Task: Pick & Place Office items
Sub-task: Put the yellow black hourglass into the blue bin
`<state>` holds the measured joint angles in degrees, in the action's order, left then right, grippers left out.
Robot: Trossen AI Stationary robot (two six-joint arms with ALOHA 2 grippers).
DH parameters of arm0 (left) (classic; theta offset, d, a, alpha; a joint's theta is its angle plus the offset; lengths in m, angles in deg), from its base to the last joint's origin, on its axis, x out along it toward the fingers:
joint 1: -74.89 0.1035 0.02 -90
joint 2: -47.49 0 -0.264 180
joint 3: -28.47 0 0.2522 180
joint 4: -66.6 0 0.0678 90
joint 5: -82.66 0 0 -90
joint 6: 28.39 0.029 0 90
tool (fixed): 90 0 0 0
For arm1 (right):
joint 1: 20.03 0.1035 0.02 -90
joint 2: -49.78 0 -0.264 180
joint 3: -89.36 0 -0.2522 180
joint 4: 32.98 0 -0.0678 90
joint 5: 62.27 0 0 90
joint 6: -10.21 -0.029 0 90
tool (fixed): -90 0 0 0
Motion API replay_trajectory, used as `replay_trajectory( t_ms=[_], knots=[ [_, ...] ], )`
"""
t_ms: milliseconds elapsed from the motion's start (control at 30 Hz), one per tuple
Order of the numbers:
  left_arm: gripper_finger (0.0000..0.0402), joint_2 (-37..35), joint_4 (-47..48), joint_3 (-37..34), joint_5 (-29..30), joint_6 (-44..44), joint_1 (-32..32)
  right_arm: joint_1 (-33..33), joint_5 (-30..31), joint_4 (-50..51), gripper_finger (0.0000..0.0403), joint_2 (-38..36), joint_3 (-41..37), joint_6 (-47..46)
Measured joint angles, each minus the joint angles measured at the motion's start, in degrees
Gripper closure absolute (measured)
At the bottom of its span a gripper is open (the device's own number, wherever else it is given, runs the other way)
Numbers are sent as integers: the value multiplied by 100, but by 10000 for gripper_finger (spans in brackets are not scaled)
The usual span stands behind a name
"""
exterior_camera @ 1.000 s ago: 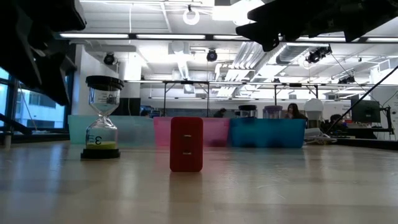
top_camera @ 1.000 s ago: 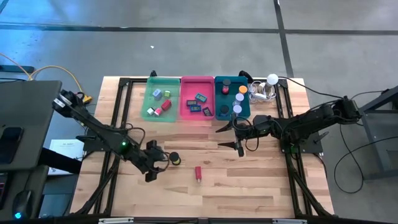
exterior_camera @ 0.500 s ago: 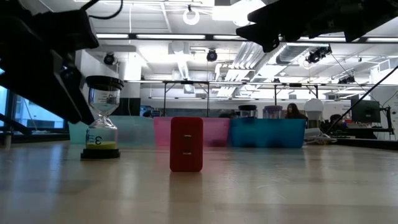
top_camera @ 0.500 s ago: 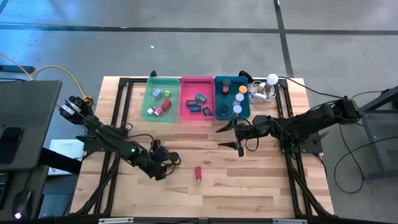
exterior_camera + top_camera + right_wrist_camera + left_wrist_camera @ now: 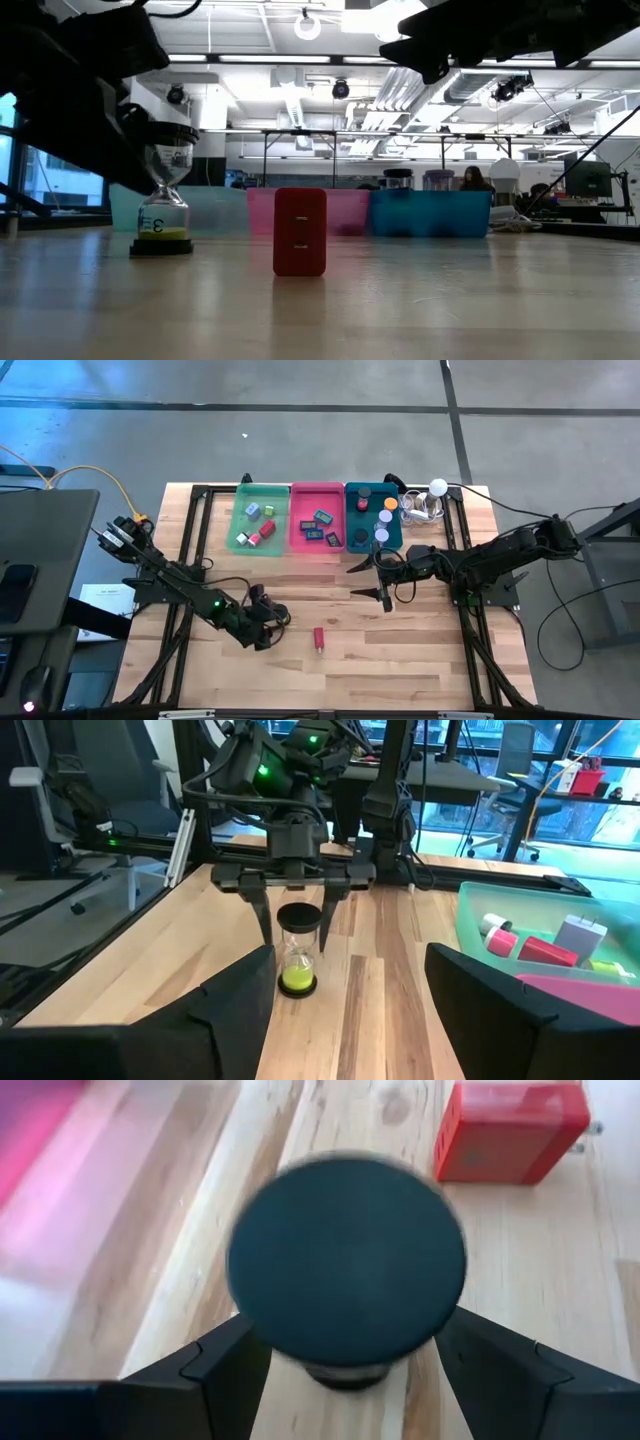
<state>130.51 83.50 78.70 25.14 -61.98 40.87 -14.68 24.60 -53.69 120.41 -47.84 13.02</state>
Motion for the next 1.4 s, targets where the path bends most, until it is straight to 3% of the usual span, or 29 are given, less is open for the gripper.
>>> replay_trajectory(
  t_ms=[467, 800, 1167, 1400],
  knots=[
    [159, -4, -411, 0, 213, 583, 134, 2, 15, 0, 155, 0, 0, 2],
    [237, -4, -422, 0, 176, 583, 140, 0, 17, 0, 155, 0, 0, 2],
    [231, -91, -516, 3, 251, 726, 140, 2, 17, 0, 155, 0, 0, 2],
    [236, -928, -1561, 50, 1029, 1520, 138, 2, -63, -2, 155, 0, 0, 72]
  ],
)
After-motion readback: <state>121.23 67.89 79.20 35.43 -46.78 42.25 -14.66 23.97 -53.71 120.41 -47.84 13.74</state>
